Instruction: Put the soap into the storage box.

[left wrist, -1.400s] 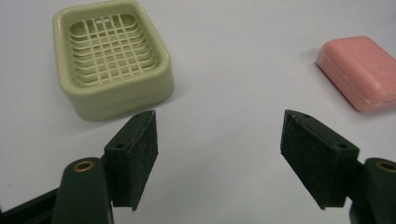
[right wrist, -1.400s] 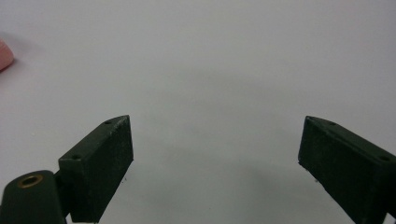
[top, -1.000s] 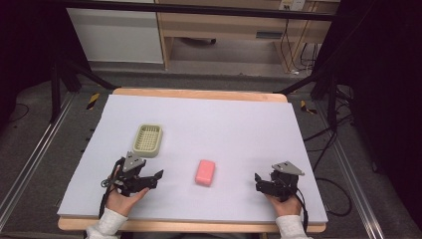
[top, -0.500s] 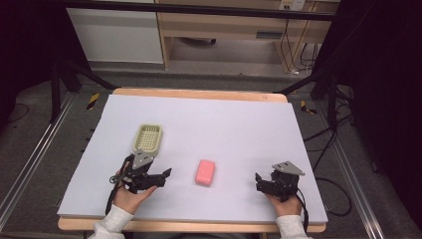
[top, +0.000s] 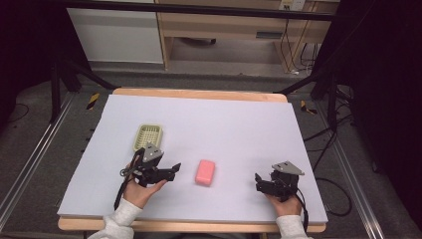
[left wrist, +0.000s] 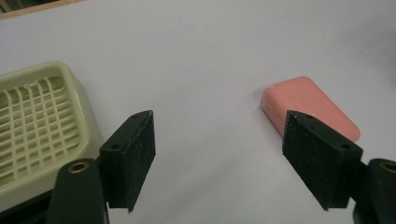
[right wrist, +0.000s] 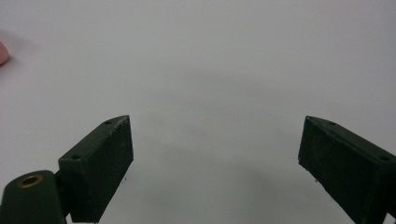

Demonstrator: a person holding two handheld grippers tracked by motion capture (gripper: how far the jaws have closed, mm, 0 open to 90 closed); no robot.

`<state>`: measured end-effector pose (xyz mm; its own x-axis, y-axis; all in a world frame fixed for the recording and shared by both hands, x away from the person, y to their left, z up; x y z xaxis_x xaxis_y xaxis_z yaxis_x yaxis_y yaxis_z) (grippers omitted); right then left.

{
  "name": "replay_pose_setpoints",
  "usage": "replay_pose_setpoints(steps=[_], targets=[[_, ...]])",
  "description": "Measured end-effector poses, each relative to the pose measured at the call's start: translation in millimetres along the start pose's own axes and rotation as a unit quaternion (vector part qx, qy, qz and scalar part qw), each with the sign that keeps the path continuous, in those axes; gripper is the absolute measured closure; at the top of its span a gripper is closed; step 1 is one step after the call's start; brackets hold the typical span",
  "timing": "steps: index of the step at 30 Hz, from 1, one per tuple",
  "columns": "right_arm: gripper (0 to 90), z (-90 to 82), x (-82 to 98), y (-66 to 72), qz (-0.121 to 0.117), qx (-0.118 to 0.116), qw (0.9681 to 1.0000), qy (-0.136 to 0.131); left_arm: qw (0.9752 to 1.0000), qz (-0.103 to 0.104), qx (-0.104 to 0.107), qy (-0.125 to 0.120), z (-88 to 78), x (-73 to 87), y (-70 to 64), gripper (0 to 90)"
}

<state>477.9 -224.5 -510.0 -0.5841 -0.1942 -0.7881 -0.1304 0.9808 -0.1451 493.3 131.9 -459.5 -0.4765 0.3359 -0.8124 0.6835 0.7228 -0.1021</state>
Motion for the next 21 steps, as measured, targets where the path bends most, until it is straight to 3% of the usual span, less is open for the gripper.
replay_pose_setpoints(steps=[8,21], targets=[[10.4,-0.4,0.5,-0.6,0.003,0.0,1.0,0.001,0.9999,0.007,0.008,0.014,7.3,-1.8,-7.5,25.4],[10.4,0.4,1.0,-0.4,0.0,-0.002,1.0,0.005,0.9997,0.006,0.016,0.016,14.1,-11.0,-16.4,25.4]])
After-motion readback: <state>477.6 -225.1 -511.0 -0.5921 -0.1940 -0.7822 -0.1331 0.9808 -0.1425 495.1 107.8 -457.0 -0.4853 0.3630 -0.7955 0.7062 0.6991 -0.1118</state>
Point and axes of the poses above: each handheld gripper's, and its own axes: z roughly forward along the jaws, x roughly out of its underside, y roughly to its left, the point moved 6 cm from there along z, roughly forward along the jaws, and after that the axes turned 9 degrees about x, right-handed, at the moved point
